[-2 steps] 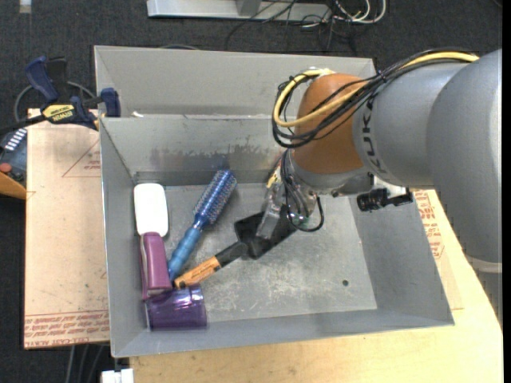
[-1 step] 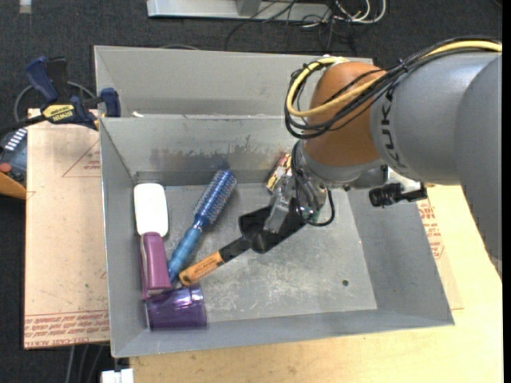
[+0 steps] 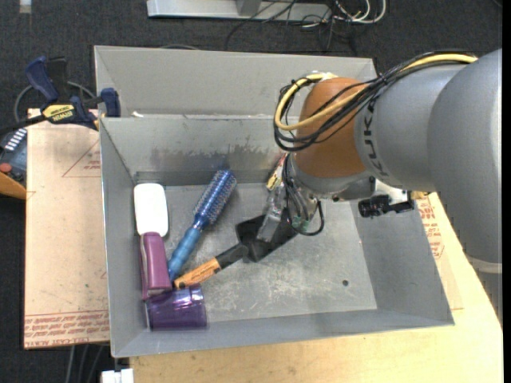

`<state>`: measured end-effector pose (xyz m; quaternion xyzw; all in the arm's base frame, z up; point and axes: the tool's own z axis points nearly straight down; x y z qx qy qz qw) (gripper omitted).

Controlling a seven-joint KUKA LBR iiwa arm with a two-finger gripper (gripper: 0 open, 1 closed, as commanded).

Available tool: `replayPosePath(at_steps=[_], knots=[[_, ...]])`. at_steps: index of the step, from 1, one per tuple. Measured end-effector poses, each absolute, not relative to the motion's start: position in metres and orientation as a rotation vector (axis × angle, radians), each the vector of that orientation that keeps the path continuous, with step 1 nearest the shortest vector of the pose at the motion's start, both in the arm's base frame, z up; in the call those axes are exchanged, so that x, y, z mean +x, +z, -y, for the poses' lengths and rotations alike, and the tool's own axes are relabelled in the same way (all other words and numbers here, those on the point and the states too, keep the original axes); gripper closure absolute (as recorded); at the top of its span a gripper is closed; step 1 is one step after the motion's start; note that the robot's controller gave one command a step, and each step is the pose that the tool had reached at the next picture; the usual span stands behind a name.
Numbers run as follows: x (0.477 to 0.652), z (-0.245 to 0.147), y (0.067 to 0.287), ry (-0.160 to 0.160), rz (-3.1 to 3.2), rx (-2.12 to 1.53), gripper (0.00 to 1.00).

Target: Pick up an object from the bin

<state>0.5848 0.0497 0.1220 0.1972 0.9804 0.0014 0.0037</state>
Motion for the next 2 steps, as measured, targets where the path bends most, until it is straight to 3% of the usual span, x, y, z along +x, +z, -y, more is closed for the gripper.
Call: replayPosePath(at_steps=[1,2], knots=[[0.585,-0.05,0.122,0.004,-3.073,0.618,1.0],[0.578,-0.042,0.069,0.004,-3.043,0.754,1.0]])
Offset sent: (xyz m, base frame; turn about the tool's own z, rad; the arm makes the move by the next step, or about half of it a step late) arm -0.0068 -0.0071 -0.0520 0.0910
